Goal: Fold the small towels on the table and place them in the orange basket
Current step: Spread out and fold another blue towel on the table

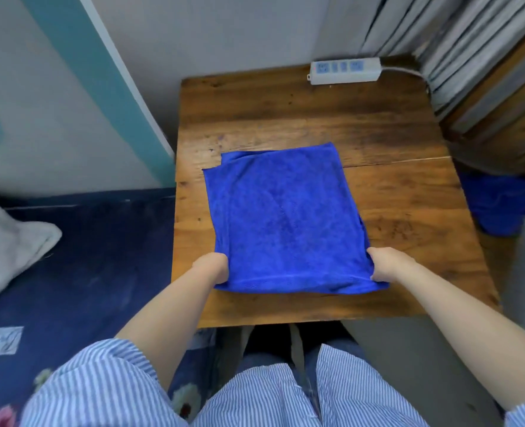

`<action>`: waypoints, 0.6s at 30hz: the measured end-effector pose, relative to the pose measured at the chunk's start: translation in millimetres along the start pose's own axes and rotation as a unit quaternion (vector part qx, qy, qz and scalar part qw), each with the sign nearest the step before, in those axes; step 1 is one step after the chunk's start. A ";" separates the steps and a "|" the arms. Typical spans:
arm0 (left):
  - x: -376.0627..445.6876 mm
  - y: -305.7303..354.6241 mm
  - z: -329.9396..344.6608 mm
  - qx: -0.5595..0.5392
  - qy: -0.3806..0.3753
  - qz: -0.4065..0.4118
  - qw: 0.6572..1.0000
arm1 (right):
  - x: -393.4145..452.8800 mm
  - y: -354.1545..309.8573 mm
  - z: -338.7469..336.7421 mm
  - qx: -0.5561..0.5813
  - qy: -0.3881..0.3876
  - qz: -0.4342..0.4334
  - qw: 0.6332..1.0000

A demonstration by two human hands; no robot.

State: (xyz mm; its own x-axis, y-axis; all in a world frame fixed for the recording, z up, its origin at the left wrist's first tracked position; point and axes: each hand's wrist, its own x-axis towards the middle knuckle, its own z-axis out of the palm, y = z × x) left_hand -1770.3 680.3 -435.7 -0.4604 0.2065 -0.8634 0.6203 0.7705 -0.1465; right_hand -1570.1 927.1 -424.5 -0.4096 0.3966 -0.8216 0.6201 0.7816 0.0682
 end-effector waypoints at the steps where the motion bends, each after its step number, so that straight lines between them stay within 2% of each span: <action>1: -1.0 -1.0 7.6 0.021 -0.021 0.005 1.000 | -2.6 -2.0 5.6 -0.011 -0.023 0.001 1.000; 4: -1.7 -3.6 25.3 0.082 -0.079 0.030 0.993 | -4.4 -7.2 14.1 -0.033 -0.060 0.012 0.998; 7: 0.5 -9.2 30.9 0.069 -0.097 0.038 0.992 | -2.3 -10.0 9.3 -0.035 -0.066 0.028 0.997; 9: 1.5 -13.5 24.6 0.025 -0.052 0.033 0.998 | -1.9 -12.4 -1.5 -0.031 -0.037 0.038 0.998; 13: 3.9 -19.7 -1.2 -0.048 0.074 0.021 0.996 | 3.7 -20.8 -24.9 0.011 0.070 0.038 0.997; 18: 19.7 -24.6 -41.4 -0.099 0.147 0.010 0.984 | 25.9 -35.4 -57.7 0.071 0.169 0.007 0.983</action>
State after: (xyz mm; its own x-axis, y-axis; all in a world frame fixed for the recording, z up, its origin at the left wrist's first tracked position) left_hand -1820.9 690.3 -429.1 -0.6306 0.3664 -0.6841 0.5095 0.8604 -0.0089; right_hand -1641.2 937.5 -415.5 -0.5847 0.5627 -0.5844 0.7045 0.7093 -0.0220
